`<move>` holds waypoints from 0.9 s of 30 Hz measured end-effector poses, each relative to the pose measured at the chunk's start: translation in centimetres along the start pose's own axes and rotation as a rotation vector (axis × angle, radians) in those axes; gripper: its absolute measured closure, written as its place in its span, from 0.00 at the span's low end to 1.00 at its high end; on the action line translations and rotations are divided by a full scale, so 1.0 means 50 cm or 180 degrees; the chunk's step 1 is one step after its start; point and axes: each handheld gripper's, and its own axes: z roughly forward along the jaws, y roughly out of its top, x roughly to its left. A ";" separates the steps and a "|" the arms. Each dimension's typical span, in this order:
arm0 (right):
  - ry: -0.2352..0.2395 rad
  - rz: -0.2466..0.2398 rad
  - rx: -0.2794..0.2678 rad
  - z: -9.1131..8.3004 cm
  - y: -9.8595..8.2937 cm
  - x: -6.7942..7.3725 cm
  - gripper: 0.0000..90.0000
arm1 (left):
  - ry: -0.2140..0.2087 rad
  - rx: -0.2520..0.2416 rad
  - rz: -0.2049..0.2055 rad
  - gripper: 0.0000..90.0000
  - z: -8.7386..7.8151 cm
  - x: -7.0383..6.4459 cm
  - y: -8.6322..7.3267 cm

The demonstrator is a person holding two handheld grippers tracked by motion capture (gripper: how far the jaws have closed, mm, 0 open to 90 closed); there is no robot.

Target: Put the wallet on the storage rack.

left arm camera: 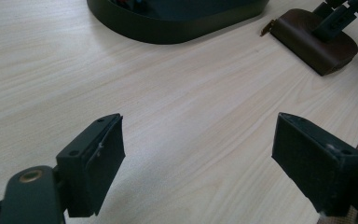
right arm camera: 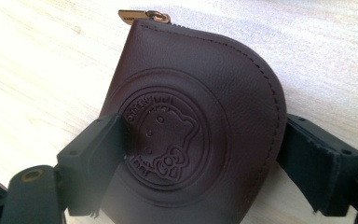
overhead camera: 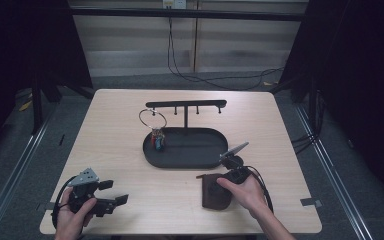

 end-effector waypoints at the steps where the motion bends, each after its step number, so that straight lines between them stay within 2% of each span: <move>1: -0.0003 0.0002 0.0000 0.000 0.000 0.000 0.19 | -0.0005 0.0002 -0.0004 0.19 0.000 0.000 0.000; 3: 0.0009 0.0018 0.0006 0.000 0.001 -0.001 0.20 | 0.0000 0.0001 -0.0007 0.19 0.000 0.002 0.000; 5: 0.0002 0.0042 -0.0002 -0.004 0.002 -0.003 0.25 | 0.0005 0.0002 -0.0011 0.19 0.000 0.002 0.000; 8: 0.0069 0.0117 -0.0092 -0.016 0.003 -0.016 0.40 | 0.0001 0.0024 0.0003 0.19 0.000 0.000 0.000; 9: 0.0126 0.0128 -0.0124 -0.020 0.003 -0.020 0.51 | -0.0012 0.0015 -0.0012 0.19 0.001 -0.002 0.000; 10: 0.0115 0.0146 -0.0177 -0.026 0.004 -0.021 0.56 | -0.0029 0.0031 0.0001 0.19 0.001 -0.003 0.000; 13: 0.0136 0.0168 -0.0163 -0.026 0.006 -0.023 0.58 | -0.0026 0.0035 0.0022 0.19 0.002 -0.005 0.000; 16: 0.0124 0.0160 -0.0182 -0.032 0.009 -0.024 0.66 | -0.0028 0.0024 -0.0002 0.19 0.001 -0.002 0.000; 20: 0.0090 0.0137 -0.0153 -0.035 0.015 -0.019 0.67 | -0.0036 0.0003 -0.0007 0.19 -0.002 0.000 0.000; 24: 0.0130 0.0139 -0.0216 -0.051 0.019 -0.016 0.81 | -0.0032 0.0011 -0.0001 0.19 -0.001 -0.001 -0.001; 27: 0.0088 0.0090 -0.0205 -0.056 0.019 -0.010 0.81 | -0.0031 0.0010 -0.0003 0.19 -0.001 -0.001 -0.001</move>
